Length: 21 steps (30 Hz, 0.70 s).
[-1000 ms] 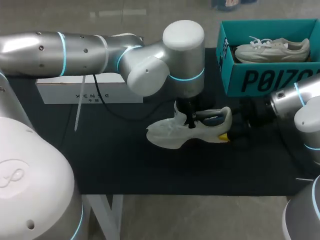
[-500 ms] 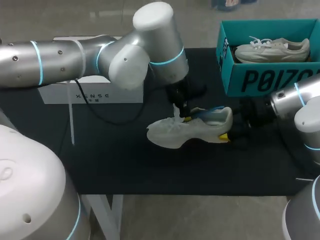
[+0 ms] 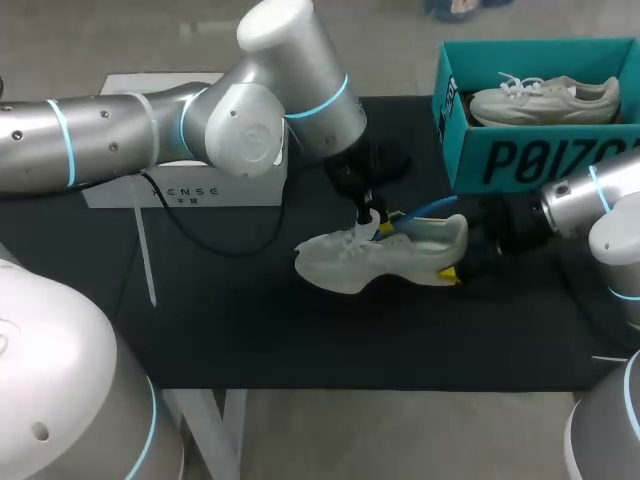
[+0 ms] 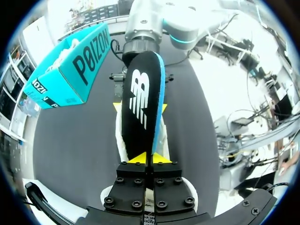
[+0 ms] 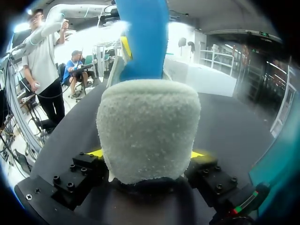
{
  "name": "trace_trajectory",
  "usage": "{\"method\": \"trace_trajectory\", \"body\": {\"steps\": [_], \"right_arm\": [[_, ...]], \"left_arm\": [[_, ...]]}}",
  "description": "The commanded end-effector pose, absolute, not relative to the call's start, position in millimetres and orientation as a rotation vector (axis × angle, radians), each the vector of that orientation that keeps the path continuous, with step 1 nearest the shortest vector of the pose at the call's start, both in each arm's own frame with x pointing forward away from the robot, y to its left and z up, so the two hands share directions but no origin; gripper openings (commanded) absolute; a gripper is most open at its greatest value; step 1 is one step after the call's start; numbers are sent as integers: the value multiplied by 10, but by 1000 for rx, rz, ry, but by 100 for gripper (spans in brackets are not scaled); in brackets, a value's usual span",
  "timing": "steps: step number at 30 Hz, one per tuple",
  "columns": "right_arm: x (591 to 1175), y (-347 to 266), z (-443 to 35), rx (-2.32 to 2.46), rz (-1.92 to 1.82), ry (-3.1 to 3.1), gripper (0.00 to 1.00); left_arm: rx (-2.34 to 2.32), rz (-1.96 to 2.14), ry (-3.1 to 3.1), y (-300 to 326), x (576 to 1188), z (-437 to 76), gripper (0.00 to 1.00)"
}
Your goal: Take the shoe out of the shoebox, open the shoe tongue, remove and reinsert the insole, then place the shoe into the shoebox
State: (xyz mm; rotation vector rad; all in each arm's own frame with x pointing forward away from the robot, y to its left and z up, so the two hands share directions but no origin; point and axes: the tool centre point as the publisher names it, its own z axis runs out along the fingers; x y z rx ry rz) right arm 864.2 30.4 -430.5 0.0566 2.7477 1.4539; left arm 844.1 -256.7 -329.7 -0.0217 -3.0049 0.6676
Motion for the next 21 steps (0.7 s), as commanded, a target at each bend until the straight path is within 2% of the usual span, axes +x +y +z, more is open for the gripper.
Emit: {"method": "trace_trajectory", "body": {"steps": [1,17,21], "right_arm": [[8644,311,-4316,55,1453,2749,0],[8644,311,-4316,55,1453,2749,0],[8644,311,-4316,55,1453,2749,0]], "left_arm": [[-42,712,-2973,-2624,8482,-3299,0],[-389,911,-2854,-2982,8257,-2558,0],[-389,911,-2854,-2982,8257,-2558,0]]}}
